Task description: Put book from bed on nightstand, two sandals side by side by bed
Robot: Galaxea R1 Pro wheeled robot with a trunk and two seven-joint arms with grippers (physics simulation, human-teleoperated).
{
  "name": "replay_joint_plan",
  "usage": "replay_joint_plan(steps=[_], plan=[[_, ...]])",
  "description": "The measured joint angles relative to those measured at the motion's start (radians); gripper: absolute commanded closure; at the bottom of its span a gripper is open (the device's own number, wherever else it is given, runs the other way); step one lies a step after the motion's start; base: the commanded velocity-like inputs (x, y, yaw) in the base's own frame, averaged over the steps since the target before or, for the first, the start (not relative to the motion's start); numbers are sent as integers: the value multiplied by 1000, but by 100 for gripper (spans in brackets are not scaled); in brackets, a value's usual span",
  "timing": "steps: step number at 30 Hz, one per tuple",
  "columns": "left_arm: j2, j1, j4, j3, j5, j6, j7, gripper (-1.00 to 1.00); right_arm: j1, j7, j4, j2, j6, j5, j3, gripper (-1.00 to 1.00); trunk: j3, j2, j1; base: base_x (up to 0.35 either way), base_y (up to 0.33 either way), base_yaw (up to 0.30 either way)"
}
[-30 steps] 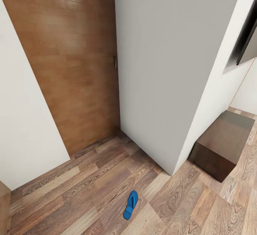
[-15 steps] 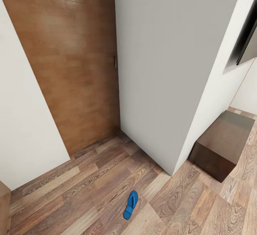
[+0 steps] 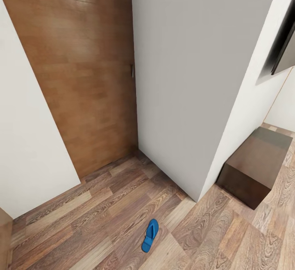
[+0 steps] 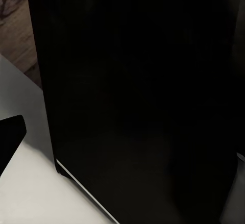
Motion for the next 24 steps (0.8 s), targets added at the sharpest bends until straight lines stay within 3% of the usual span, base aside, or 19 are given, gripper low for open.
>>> replay_joint_plan(steps=[6,14,24], plan=[[0,0,-1,0,0,0,1,-100,-38,-4,-10,2,1,-1,-7,-100,0,0,0,0,0,0],[2,-5,-13,-1,0,1,4,-100,-65,-15,-45,5,-5,-1,-60,-100,0,0,0,0,0,0],[9,-33,-44,-3,0,2,11,-100,-71,-17,-69,17,-7,-1,-71,-100,0,0,0,0,0,0]])
